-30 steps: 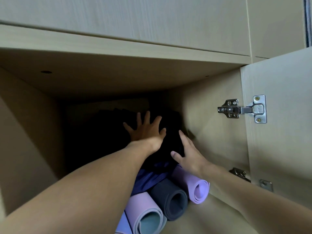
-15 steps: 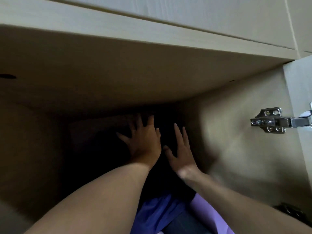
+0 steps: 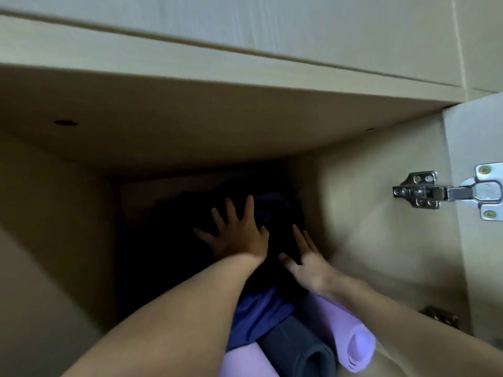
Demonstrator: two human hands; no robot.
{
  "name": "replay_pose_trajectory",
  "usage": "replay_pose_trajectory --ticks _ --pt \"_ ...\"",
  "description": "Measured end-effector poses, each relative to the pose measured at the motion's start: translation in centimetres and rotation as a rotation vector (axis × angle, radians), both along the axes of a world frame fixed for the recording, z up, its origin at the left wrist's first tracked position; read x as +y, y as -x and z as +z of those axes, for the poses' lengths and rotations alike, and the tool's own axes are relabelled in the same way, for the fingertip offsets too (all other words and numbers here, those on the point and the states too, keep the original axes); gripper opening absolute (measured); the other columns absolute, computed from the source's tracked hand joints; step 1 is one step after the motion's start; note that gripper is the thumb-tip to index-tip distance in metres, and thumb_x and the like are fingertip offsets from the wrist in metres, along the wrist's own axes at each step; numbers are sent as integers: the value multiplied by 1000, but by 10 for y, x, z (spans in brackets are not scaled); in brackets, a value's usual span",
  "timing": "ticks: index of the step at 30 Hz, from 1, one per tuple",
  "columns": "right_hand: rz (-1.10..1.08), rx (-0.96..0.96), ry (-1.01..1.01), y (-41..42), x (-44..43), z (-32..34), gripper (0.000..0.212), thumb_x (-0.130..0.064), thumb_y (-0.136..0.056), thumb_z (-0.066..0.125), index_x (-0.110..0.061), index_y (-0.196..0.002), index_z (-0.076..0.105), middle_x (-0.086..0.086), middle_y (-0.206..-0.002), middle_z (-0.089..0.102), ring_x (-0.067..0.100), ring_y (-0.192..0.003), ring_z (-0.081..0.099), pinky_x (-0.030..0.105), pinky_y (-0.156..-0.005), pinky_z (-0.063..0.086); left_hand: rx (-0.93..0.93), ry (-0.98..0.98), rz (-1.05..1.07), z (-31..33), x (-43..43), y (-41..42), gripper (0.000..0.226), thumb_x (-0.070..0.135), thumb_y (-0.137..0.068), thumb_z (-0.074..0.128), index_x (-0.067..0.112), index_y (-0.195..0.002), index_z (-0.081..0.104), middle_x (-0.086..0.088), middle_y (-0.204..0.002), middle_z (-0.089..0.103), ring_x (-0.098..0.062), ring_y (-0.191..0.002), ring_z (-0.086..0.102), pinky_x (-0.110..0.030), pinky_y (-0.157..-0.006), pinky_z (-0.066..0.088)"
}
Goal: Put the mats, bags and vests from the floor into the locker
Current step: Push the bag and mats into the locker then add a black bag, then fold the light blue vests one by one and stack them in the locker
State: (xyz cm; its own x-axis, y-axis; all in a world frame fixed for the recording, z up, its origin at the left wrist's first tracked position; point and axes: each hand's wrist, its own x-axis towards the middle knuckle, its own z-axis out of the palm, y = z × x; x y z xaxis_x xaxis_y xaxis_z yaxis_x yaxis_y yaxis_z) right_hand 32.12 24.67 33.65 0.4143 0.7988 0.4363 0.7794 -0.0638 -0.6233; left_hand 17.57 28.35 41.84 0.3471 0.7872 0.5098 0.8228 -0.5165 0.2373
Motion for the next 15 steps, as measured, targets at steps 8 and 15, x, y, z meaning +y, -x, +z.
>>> replay_pose_trajectory --ticks 8,15 --pt "-2 53 32 30 -130 -10 75 -35 -100 50 -25 -156 1 2 -164 2 17 -151 2 31 -121 7 101 52 -365 -36 -76 25 68 51 -95 49 36 -154 19 0 -157 32 -27 -144 30 -49 -113 30" --pt "-147 126 134 59 -269 -32 70 -35 -98 52 -20 -155 13 10 -156 21 23 -142 28 34 -115 27 59 138 -573 -95 -160 44 42 45 -88 56 29 -126 57 -4 -128 59 -30 -120 55 -42 -99 45"
